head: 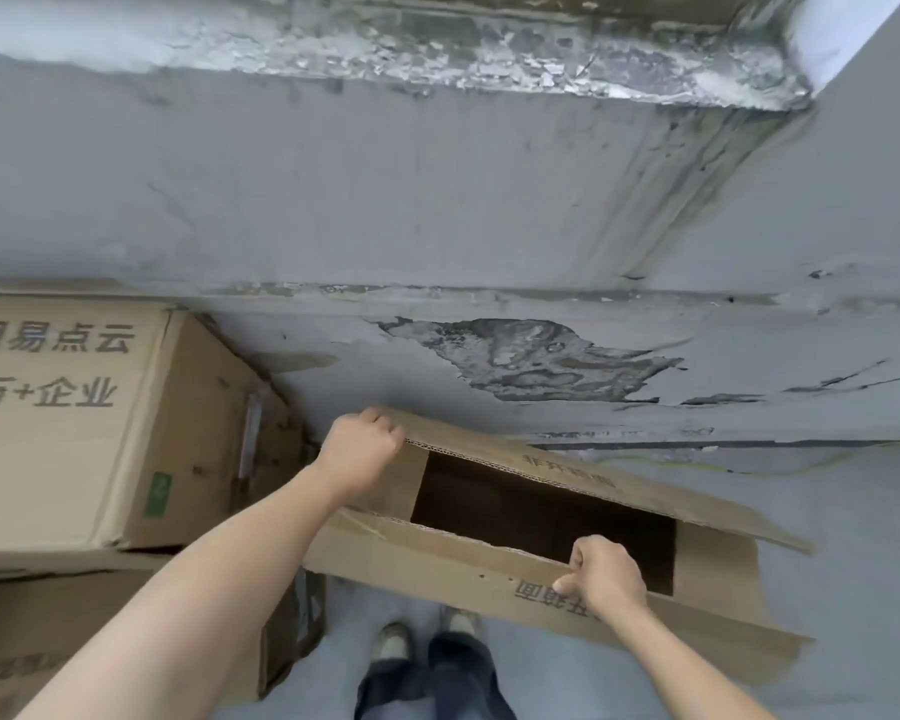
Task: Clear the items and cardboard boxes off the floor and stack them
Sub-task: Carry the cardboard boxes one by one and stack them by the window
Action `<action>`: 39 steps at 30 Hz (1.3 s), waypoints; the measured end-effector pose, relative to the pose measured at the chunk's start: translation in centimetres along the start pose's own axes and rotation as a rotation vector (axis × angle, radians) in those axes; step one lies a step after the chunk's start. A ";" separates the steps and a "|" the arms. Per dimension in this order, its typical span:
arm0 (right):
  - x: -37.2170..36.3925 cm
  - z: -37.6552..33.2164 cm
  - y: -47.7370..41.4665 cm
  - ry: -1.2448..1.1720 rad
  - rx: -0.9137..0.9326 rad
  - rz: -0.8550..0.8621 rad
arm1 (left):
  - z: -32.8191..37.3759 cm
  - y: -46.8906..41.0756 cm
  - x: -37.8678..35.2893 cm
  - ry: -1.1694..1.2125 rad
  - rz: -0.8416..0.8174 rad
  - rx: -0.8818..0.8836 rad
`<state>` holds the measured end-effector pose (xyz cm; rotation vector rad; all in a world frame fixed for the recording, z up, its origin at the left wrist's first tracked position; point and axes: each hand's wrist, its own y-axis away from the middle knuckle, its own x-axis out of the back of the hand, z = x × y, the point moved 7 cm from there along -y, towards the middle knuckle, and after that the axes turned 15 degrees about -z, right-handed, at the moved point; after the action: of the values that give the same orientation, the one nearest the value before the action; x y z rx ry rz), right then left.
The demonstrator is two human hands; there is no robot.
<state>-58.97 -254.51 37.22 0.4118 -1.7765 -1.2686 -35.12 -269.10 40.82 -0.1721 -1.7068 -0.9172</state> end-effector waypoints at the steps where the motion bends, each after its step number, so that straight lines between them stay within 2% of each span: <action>1: -0.4 -1.0 -1.4 0.031 0.015 -0.006 | -0.6 -0.4 -0.7 -0.012 0.009 0.014; 6: -1.3 -7.5 -7.4 0.217 0.161 0.011 | -5.2 -2.4 -6.0 -0.010 -0.027 0.157; 8: -2.0 -10.0 -9.1 0.285 0.228 0.034 | -6.2 -2.0 -7.9 -0.017 -0.192 0.259; 9: -2.5 -10.7 -9.8 0.306 0.233 0.036 | -7.0 -1.9 -9.1 -0.004 -0.217 0.306; 11: -3.4 -11.2 -11.4 0.326 0.235 0.048 | -8.2 -1.3 -10.9 0.059 -0.299 0.406; 12: -3.7 -11.2 -12.2 0.323 0.227 0.041 | -8.4 -1.5 -11.4 0.049 -0.312 0.401; 15: -3.6 -11.2 -14.1 0.257 0.199 0.013 | -8.0 -1.9 -11.4 0.058 -0.225 0.349; 20: -3.6 -11.4 -14.9 0.382 0.218 0.081 | -6.0 -1.4 -16.6 0.175 -0.394 0.512; 22: -4.4 -10.7 -14.8 0.428 0.213 0.126 | -5.3 -1.0 -17.8 0.253 -0.432 0.539; 25: -6.0 -9.5 -14.4 0.396 0.256 0.209 | -3.5 -0.7 -19.2 0.289 -0.563 0.481; 30: -6.8 -6.2 -12.7 0.369 0.611 0.542 | -2.2 -0.4 -21.1 0.251 -0.573 0.489; 32: -7.0 -3.1 -13.0 0.344 0.648 0.582 | -1.8 -0.3 -21.4 0.243 -0.545 0.479; 33: -6.7 -1.1 -13.3 0.292 0.576 0.572 | -1.6 -0.2 -21.6 0.242 -0.529 0.473; 35: -5.0 3.8 -14.0 0.048 0.265 0.575 | -0.9 0.1 -21.8 0.250 -0.489 0.456; 37: -4.1 9.6 -14.1 -0.398 -0.141 0.537 | -0.1 0.4 -22.3 0.280 -0.471 0.440; 38: -4.1 12.0 -14.0 -0.634 -0.290 0.500 | 0.3 0.6 -22.6 0.300 -0.479 0.438; 39: -4.2 13.7 -14.4 -0.830 -0.351 0.464 | 0.7 0.7 -22.9 0.324 -0.493 0.441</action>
<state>-70.86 -249.66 21.47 -0.7973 -2.0580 -1.4603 -27.09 -260.53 21.15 0.6825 -1.6226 -0.8350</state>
